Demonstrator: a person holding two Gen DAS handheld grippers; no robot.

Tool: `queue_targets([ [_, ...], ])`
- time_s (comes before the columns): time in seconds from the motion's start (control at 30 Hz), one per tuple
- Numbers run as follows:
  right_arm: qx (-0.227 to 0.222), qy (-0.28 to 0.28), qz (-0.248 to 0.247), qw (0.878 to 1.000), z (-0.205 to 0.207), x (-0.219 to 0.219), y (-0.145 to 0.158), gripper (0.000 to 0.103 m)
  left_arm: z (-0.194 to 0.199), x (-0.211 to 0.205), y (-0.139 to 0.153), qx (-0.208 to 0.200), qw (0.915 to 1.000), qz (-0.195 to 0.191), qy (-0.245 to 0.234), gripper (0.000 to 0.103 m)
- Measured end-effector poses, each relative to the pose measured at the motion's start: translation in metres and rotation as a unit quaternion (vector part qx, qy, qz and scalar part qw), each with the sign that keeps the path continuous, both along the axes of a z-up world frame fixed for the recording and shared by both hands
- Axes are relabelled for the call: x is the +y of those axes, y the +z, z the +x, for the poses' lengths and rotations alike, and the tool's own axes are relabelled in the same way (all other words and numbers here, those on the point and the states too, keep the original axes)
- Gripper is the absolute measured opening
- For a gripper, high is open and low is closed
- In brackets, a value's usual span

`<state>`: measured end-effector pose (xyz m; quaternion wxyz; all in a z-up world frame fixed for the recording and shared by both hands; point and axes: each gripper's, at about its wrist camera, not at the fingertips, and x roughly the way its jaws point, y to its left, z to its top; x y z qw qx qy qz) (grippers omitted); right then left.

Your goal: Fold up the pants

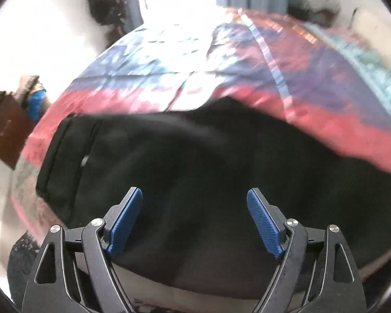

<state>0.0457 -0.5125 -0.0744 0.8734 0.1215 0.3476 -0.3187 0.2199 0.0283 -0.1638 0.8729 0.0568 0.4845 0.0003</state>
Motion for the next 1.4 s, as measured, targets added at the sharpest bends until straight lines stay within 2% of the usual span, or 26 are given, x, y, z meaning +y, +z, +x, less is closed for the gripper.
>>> queue_targets([
  [0.07, -0.007, 0.025, 0.003, 1.000, 0.007, 0.020, -0.003, 0.087, -0.002, 0.017, -0.028, 0.038, 0.9985, 0.015, 0.035, 0.084],
  [0.1, -0.007, 0.038, 0.006, 0.999, 0.012, 0.029, -0.007, 0.088, -0.006, 0.027, -0.037, 0.045, 0.9978, 0.004, 0.048, 0.088],
  [0.13, -0.006, 0.056, 0.011, 0.998, 0.014, 0.040, -0.012, 0.089, -0.011, 0.036, -0.038, 0.029, 0.9981, -0.012, 0.053, 0.090],
  [0.23, 0.016, 0.103, 0.027, 0.994, 0.025, 0.068, -0.032, 0.089, -0.010, 0.034, -0.028, 0.041, 0.9979, 0.001, 0.051, 0.088],
  [0.37, 0.021, 0.136, 0.041, 0.990, 0.031, 0.088, -0.045, 0.089, -0.003, 0.035, 0.008, -0.014, 0.9990, -0.026, 0.033, 0.090],
  [0.47, 0.015, 0.153, 0.034, 0.987, 0.030, 0.095, -0.046, 0.089, 0.023, 0.044, 0.015, -0.022, 0.9989, -0.022, 0.036, 0.095],
  [0.57, 0.012, 0.161, 0.033, 0.986, 0.027, 0.096, -0.045, 0.089, 0.050, 0.073, -0.014, 0.027, 0.9946, -0.013, 0.100, 0.095],
  [0.63, 0.008, 0.164, 0.032, 0.986, 0.024, 0.097, -0.043, 0.089, 0.053, 0.101, -0.040, 0.052, 0.9848, 0.008, 0.165, 0.098],
  [0.7, 0.005, 0.166, 0.032, 0.986, 0.022, 0.096, -0.040, 0.089, 0.047, 0.121, -0.045, 0.041, 0.9800, -0.023, 0.193, 0.102],
  [0.83, 0.006, 0.165, 0.044, 0.985, 0.020, 0.087, -0.041, 0.089, 0.042, 0.124, -0.036, 0.043, 0.9767, -0.020, 0.209, 0.099],
  [0.87, 0.007, 0.163, 0.046, 0.986, 0.020, 0.084, -0.040, 0.089, 0.041, 0.120, -0.030, 0.037, 0.9767, -0.018, 0.211, 0.098],
  [0.93, 0.008, 0.155, 0.053, 0.986, 0.022, 0.076, -0.040, 0.089, 0.036, 0.101, -0.016, 0.014, 0.9821, -0.020, 0.187, 0.098],
  [1.03, 0.009, 0.151, 0.073, 0.986, 0.026, 0.066, -0.043, 0.089, 0.038, 0.051, -0.004, -0.010, 0.9954, -0.019, 0.093, 0.098],
  [1.1, 0.013, 0.158, 0.085, 0.984, 0.033, 0.062, -0.044, 0.089, 0.054, 0.019, -0.006, -0.007, 0.9992, -0.020, 0.035, 0.098],
  [1.13, 0.013, 0.161, 0.090, 0.983, 0.035, 0.061, -0.044, 0.089, 0.061, 0.001, -0.012, -0.001, 0.9999, -0.008, 0.007, 0.098],
  [1.17, 0.012, 0.168, 0.105, 0.980, 0.039, 0.057, -0.043, 0.089, 0.067, -0.007, -0.019, 0.007, 0.9999, 0.009, -0.001, 0.099],
  [1.23, 0.017, 0.175, 0.121, 0.977, 0.042, 0.046, -0.042, 0.089, 0.083, -0.006, -0.044, 0.040, 0.9970, 0.061, 0.028, 0.100],
  [1.27, 0.027, 0.174, 0.124, 0.976, 0.042, 0.035, -0.040, 0.089, 0.088, 0.009, -0.053, 0.053, 0.9963, 0.040, 0.056, 0.103],
  [1.3, 0.039, 0.165, 0.119, 0.978, 0.040, 0.020, -0.039, 0.089, 0.090, 0.026, -0.054, 0.054, 0.9952, 0.000, 0.082, 0.103],
  [1.33, 0.045, 0.153, 0.110, 0.981, 0.033, 0.003, -0.035, 0.089, 0.090, 0.040, -0.051, 0.053, 0.9924, -0.014, 0.110, 0.102],
  [1.4, 0.049, 0.122, 0.087, 0.988, 0.019, -0.033, -0.028, 0.089, 0.084, 0.047, -0.041, 0.045, 0.9911, 0.009, 0.125, 0.100],
])
